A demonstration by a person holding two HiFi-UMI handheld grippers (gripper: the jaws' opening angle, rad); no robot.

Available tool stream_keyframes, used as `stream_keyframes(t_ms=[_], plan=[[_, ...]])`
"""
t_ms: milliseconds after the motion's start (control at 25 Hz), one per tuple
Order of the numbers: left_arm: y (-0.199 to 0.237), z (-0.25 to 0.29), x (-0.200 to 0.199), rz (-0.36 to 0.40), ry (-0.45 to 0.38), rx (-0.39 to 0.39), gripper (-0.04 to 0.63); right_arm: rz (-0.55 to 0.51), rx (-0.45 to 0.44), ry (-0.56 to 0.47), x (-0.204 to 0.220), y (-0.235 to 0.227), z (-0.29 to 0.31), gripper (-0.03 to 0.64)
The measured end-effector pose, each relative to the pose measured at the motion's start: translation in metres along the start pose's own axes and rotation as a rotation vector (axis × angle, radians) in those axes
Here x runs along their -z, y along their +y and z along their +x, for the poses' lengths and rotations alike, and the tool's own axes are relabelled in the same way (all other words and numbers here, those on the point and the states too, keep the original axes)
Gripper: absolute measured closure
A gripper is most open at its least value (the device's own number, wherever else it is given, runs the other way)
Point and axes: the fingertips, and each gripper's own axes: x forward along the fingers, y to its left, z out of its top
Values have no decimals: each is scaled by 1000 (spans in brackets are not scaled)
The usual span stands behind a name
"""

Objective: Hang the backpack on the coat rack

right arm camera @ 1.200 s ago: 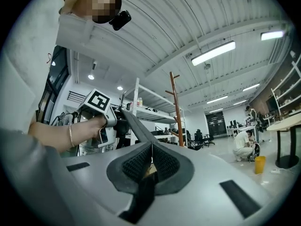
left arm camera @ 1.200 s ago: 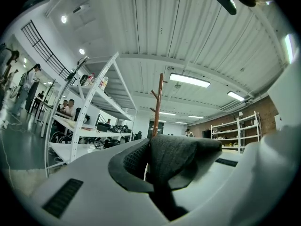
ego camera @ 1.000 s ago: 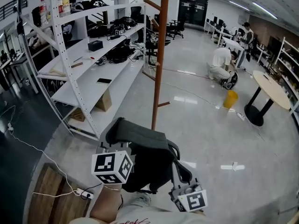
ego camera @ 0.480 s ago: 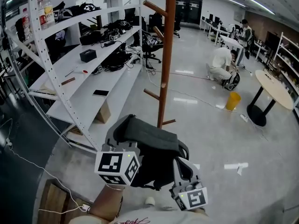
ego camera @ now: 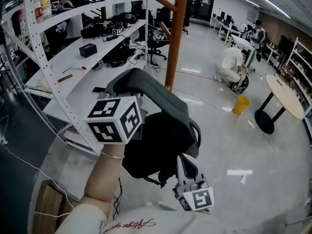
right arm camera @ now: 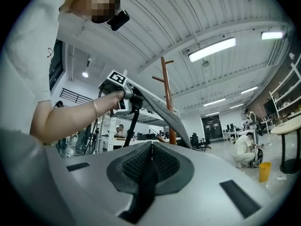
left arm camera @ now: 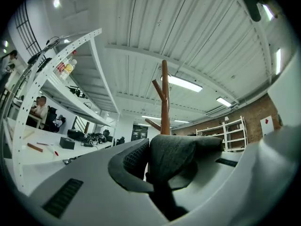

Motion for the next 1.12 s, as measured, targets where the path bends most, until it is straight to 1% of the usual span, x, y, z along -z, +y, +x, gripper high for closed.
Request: stream_keyframes(t_ms=[120, 240, 280, 360, 400, 520, 760, 840, 960, 1040, 1120], plan=[[0, 29, -17, 1, 10, 8, 558, -5, -21, -27, -8, -7, 6, 600], [10, 61, -17, 0, 62, -11, 558, 22, -45, -120, -24, -11, 14, 600], [14, 70, -13, -5, 86, -13, 557, 16, -42, -109, -23, -14, 16, 600], [17, 84, 1, -15, 133, -14, 558, -5, -34, -52, -15, -19, 18, 600], [18, 90, 10, -9, 155, -17, 558, -9, -36, -40, -13, -20, 19, 600], [21, 101, 37, 19, 218, -26, 558, -11, -47, -41, -11, -23, 24, 600], [15, 108, 88, 35, 321, 0, 557, 15, -50, -21, -2, -28, 28, 600], [12, 106, 104, 30, 341, 14, 557, 22, -51, -11, 3, -30, 31, 600], [8, 100, 131, 26, 366, 21, 557, 39, -58, -26, 5, -28, 33, 600], [5, 97, 143, 44, 364, 13, 557, 30, -61, 4, 10, -28, 33, 600], [2, 96, 147, 59, 342, 14, 557, 29, -60, 25, 16, -28, 33, 600]])
